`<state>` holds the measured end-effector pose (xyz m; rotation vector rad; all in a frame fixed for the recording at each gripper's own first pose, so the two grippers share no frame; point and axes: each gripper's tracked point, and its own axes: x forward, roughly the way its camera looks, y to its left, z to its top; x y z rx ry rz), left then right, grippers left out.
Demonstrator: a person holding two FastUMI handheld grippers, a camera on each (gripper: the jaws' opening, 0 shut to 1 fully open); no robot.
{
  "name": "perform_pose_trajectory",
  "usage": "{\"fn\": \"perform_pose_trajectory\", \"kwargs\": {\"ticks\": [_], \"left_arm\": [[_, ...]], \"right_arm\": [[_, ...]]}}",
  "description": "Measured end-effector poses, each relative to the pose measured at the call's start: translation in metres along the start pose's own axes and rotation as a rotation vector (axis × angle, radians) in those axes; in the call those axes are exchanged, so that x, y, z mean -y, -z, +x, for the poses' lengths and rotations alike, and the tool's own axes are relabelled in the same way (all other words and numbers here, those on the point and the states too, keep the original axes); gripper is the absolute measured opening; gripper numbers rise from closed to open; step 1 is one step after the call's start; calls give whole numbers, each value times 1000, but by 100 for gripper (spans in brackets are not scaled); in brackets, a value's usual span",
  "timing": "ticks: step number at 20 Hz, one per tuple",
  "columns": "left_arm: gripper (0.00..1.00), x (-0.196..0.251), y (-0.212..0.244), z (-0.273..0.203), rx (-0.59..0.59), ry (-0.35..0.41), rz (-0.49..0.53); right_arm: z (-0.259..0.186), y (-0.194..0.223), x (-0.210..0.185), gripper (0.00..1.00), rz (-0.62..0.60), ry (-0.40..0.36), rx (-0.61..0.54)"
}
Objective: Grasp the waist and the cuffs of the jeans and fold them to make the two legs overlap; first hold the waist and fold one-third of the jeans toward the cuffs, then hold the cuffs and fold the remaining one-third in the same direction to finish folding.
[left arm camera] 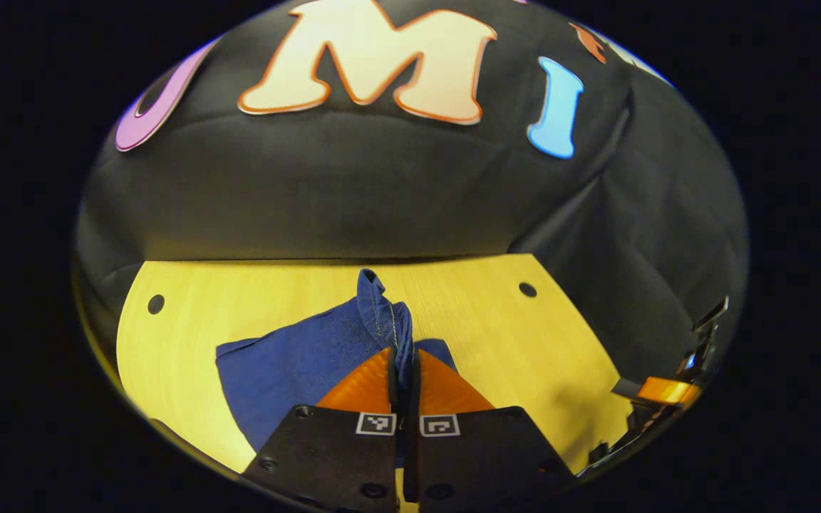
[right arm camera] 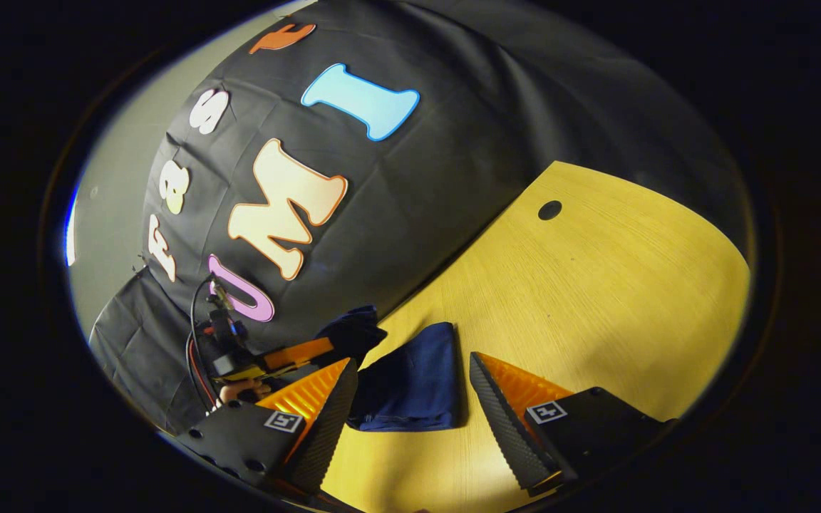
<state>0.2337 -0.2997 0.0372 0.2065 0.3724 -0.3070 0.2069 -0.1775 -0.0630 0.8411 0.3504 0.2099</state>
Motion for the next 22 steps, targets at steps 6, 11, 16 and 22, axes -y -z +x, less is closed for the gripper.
{"fn": "perform_pose_trajectory", "kwargs": {"ticks": [6,11,16,22], "left_arm": [[0,12,99,12,-103,-56,228],[2,13,137,19,-95,-52,267],[77,42,118,-24,36,20,137],[91,3,89,-128,232,48,21]], "right_arm": [[-4,14,12,98,-55,25,-46],[0,29,8,98,-71,28,-79],[-11,39,-10,97,-123,57,-59],[-21,58,-87,98,-181,29,60]]}}
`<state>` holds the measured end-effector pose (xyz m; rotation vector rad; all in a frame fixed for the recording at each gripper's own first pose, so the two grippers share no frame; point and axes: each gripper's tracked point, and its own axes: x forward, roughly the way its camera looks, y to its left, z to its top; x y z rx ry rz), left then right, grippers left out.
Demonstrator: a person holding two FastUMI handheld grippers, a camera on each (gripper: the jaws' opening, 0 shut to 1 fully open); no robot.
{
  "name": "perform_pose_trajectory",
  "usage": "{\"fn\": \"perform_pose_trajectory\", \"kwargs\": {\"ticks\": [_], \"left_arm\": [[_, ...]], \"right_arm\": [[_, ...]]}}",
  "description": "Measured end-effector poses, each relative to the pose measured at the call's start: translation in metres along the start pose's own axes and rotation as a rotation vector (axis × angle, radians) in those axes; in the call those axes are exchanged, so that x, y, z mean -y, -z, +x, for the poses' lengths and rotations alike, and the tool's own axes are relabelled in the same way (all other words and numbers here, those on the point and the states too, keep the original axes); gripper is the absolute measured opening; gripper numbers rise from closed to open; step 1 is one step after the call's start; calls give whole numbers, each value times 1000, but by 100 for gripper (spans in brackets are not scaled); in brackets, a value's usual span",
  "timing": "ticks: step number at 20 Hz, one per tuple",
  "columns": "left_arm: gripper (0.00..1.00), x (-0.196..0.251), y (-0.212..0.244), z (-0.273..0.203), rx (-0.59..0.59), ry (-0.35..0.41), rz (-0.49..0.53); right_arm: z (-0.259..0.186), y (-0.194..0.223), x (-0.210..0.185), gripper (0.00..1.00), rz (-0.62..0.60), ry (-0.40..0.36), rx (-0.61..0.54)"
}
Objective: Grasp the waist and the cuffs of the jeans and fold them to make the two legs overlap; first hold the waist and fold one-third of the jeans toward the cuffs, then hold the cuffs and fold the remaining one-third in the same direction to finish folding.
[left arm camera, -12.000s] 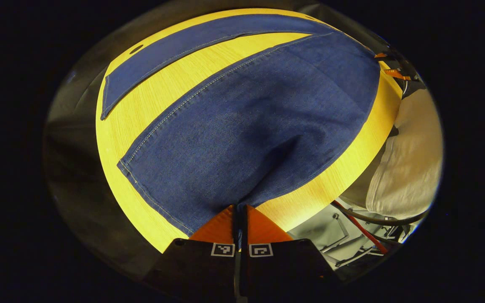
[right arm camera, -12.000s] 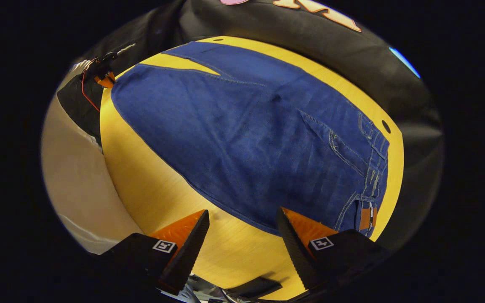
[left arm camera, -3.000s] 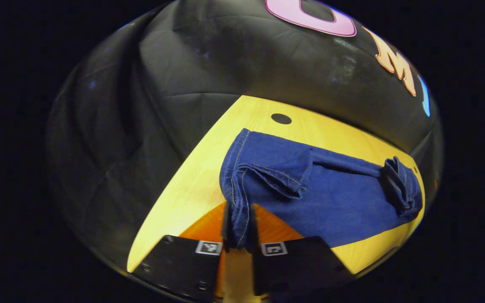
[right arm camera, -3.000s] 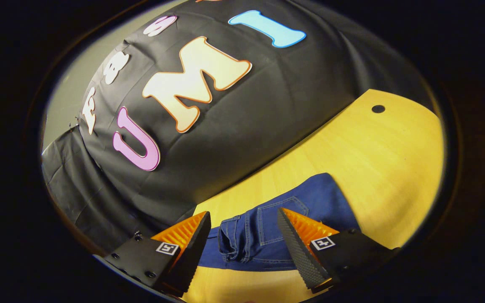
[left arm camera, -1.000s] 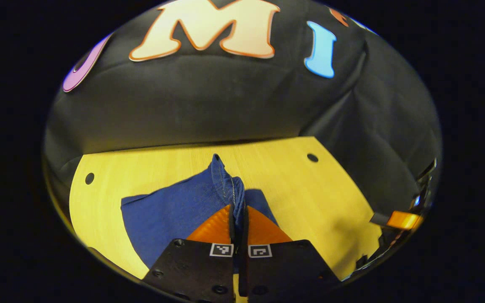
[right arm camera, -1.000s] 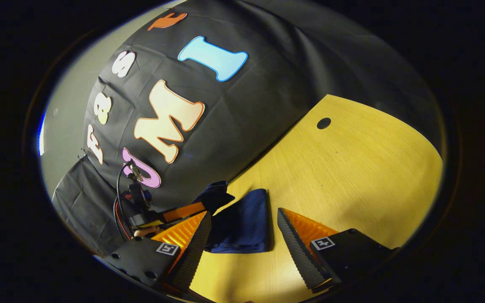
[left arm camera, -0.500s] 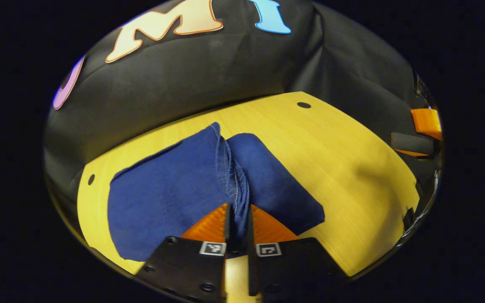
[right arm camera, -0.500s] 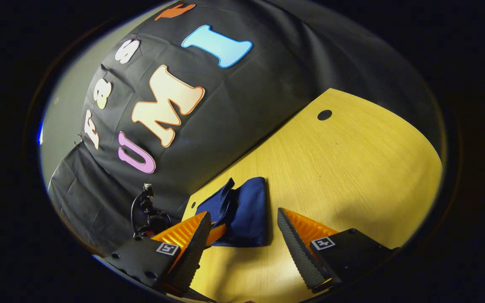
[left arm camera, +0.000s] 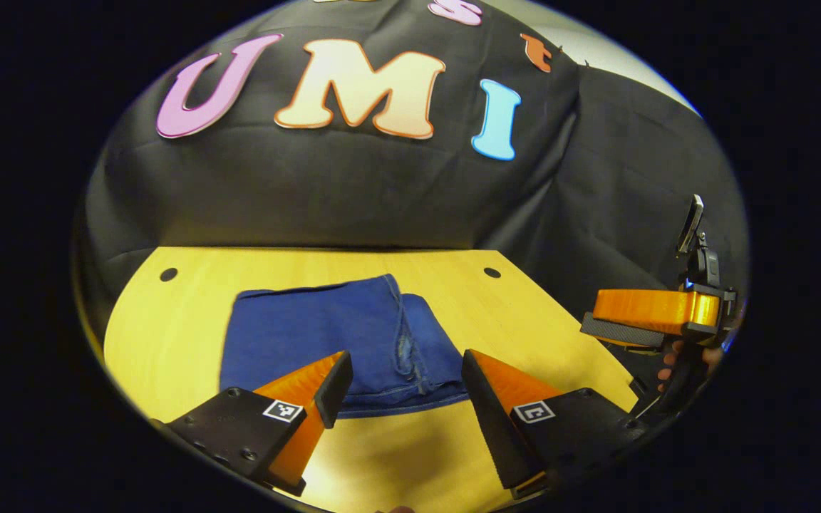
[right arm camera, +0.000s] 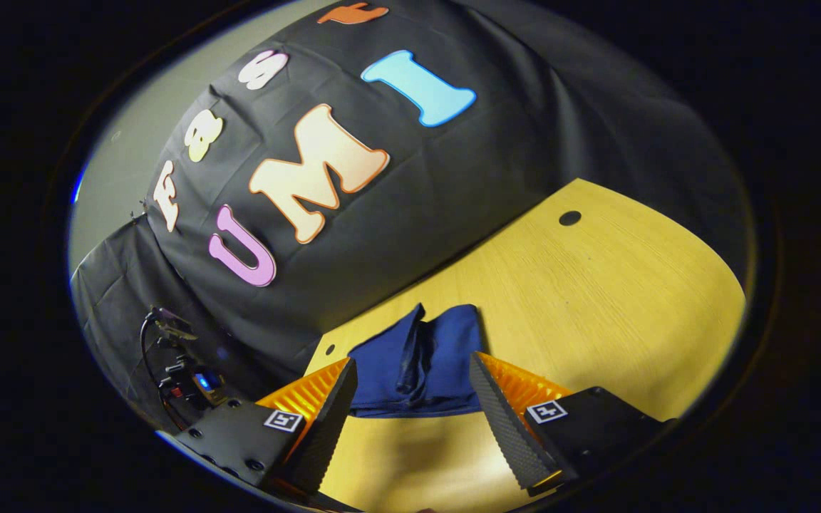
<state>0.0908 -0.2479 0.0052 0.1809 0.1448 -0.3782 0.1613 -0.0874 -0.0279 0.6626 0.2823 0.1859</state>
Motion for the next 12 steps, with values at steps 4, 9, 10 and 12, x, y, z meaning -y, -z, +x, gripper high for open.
{"fn": "perform_pose_trajectory", "kwargs": {"ticks": [4,9,10,12], "left_arm": [[93,-46,15,-37,-2,-33,-18],[93,-96,25,-55,-16,-92,-49],[93,-104,25,-56,-12,-105,-43],[93,-113,23,-58,-14,-112,-30]], "right_arm": [[-4,10,-39,98,-59,6,55],[-10,22,-63,98,-114,32,87],[-11,25,-67,98,-114,38,90],[-13,29,-74,98,-104,39,97]]}}
